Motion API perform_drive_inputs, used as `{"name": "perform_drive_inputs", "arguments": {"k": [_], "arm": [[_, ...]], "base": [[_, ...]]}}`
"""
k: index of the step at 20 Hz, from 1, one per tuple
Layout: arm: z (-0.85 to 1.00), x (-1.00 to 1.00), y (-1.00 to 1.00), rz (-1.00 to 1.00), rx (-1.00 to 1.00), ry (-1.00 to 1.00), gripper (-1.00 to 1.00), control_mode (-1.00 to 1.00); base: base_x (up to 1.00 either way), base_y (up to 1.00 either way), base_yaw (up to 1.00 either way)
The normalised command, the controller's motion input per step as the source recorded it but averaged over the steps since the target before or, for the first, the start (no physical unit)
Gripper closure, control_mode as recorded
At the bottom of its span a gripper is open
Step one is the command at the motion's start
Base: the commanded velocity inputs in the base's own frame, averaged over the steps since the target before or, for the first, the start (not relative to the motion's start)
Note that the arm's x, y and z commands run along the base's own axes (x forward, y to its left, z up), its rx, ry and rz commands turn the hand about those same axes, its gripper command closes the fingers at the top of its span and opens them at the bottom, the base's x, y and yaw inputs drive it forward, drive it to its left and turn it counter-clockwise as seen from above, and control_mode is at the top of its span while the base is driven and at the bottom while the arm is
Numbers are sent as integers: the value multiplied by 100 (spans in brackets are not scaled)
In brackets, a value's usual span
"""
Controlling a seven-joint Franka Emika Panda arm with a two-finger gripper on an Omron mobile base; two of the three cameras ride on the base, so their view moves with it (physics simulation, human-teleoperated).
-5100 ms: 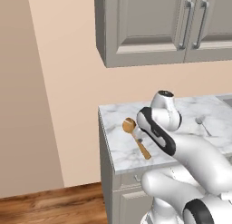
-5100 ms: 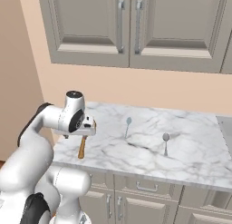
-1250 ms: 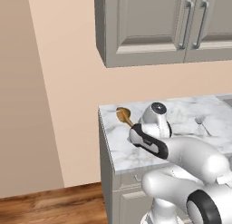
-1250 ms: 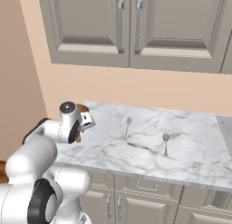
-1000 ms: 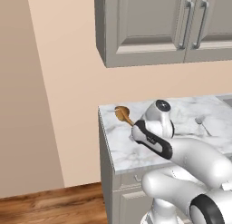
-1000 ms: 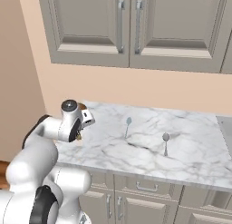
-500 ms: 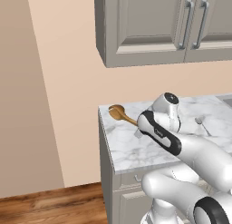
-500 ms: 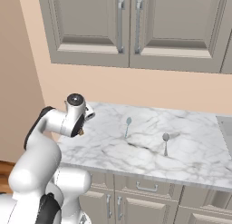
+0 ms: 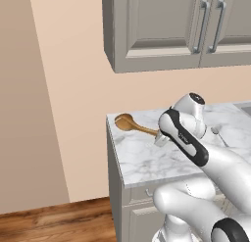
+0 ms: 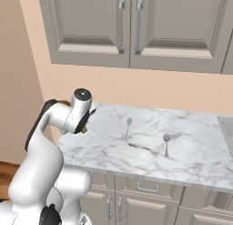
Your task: Organize the utensils by type. Pick up the wooden spoons from the counter and place them in the open cabinet. Then pick up the metallic utensils from the counter and place them in the open drawer.
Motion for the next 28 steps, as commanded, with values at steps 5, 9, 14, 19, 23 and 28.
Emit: {"name": "perform_drive_inputs", "arguments": {"k": [5, 9, 14, 19, 23, 28], "arm": [[33, -40, -9, 1, 0, 0, 100, -100], [34, -36, -3, -3, 0, 0, 100, -100], [43, -17, -8, 0, 0, 0, 100, -100], [30, -3, -6, -1, -3, 0, 100, -100], [44, -2, -18, -1, -1, 0, 100, -100], [76, -14, -30, -1, 0, 0, 100, -100]], "base": [[0, 0, 0], [0, 0, 0], [0, 0, 0], [0, 0, 0], [0, 0, 0], [0, 0, 0]]}}
